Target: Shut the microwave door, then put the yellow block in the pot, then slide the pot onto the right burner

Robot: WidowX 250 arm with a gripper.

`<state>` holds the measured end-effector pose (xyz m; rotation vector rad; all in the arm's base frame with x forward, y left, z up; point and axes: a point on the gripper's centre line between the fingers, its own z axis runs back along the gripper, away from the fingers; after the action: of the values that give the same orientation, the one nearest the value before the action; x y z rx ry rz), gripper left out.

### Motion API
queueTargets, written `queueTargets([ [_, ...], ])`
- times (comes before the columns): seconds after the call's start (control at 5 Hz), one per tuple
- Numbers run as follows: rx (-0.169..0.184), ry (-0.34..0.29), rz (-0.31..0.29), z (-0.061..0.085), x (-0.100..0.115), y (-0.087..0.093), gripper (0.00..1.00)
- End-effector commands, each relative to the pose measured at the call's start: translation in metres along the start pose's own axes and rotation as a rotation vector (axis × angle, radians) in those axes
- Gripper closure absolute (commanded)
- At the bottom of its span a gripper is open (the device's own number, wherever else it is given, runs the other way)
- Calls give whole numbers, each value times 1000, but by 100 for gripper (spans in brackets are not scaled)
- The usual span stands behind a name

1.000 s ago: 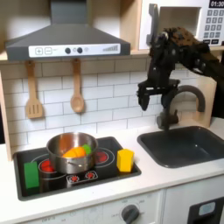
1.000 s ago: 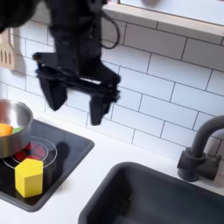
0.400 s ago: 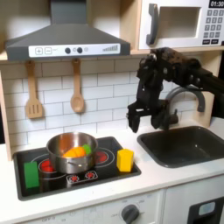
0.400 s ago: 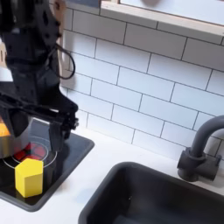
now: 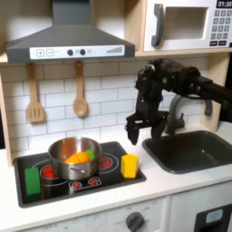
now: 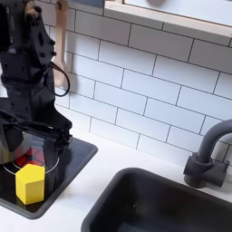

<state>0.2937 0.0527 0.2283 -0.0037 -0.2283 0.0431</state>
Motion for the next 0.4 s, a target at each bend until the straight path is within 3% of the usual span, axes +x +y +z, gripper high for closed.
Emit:
queueTargets([
  [0.0,-15,57,-34,-17,0,21,0],
  [0.2,-30,69,-88,-21,2,26,0],
])
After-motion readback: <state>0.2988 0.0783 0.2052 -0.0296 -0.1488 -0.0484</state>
